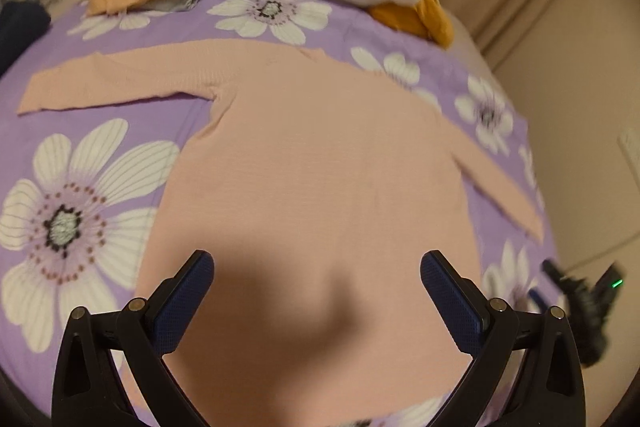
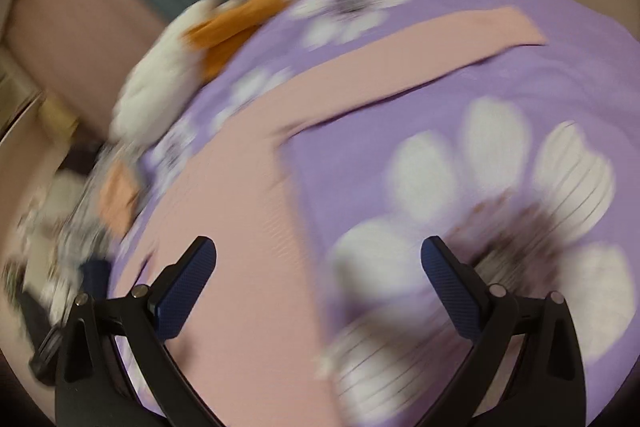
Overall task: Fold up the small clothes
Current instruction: 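Grasp the pink shirt's sleeve cuff with the right tool and lift, then fold the held sleeve across the shirt body, open the right tool, then grasp the other sleeve cuff with the left tool, then fold the held sleeve across the shirt body, open the left tool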
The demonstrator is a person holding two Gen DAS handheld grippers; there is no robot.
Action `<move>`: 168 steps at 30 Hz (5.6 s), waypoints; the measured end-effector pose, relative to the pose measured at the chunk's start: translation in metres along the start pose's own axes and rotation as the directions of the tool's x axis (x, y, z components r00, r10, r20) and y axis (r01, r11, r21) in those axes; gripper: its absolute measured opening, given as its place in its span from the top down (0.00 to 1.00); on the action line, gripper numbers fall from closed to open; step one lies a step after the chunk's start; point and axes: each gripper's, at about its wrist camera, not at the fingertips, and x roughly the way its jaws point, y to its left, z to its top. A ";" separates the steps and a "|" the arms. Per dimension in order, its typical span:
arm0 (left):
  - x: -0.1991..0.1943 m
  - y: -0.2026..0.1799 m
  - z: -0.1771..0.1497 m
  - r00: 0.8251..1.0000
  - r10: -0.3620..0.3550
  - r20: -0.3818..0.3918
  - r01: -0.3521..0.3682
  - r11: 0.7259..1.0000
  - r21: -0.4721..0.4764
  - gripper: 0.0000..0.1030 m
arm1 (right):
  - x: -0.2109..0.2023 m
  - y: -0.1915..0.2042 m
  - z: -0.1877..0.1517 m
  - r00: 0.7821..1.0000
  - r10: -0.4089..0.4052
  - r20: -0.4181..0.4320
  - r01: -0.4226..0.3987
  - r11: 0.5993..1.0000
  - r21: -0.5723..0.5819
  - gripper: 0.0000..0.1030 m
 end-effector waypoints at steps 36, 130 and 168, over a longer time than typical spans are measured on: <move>0.031 0.036 0.088 0.993 0.086 0.081 -0.077 0.991 -0.108 0.01 | 0.020 0.080 0.193 0.988 -0.040 0.150 0.054 0.995 -0.089 0.93; 0.021 0.384 0.129 0.908 0.110 0.405 0.255 0.622 -0.740 0.35 | 0.114 0.152 0.008 0.955 0.196 -0.224 -0.256 0.925 -0.281 0.60; 0.156 -0.083 0.146 0.999 0.001 0.040 -0.011 0.967 0.254 0.94 | 0.083 0.074 0.014 0.959 0.228 -0.170 -0.256 0.952 -0.169 0.56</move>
